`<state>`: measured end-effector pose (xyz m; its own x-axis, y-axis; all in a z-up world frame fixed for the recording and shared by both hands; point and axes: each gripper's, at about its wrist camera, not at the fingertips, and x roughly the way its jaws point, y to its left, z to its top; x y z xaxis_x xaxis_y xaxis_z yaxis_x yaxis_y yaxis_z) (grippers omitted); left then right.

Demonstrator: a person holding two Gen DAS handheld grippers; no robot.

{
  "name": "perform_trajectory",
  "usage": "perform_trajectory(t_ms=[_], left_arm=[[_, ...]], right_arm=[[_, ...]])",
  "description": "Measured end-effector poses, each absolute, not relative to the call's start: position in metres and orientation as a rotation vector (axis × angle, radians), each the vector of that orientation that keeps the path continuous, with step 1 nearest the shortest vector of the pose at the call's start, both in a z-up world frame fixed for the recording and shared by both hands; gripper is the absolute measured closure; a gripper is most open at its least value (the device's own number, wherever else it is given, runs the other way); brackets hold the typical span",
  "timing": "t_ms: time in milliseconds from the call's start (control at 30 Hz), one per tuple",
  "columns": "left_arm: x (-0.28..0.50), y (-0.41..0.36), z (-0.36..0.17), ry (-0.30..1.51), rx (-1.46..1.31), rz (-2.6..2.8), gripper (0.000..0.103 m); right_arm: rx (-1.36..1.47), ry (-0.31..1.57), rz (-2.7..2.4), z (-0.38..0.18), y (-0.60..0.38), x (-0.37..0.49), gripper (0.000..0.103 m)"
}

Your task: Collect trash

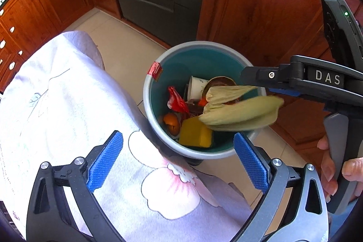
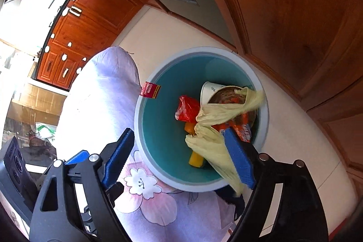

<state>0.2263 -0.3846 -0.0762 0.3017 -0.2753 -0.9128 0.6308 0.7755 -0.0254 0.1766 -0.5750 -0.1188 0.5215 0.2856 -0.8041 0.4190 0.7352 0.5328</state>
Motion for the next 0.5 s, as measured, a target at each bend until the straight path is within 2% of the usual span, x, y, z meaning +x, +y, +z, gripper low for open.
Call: perform_trajectory(t_ms=[200,500], left_arm=[[0.212,-0.373,-0.063,1.086,0.343,-0.622,0.004],[0.180,-0.341,-0.028,1.027,0.297,-0.606,0.004]], right_arm=[[0.786,1.042,-0.119,-0.105,-0.574,0.161,0.021],[0.755,1.005,-0.118,-0.071,-0.554,0.126,0.012]])
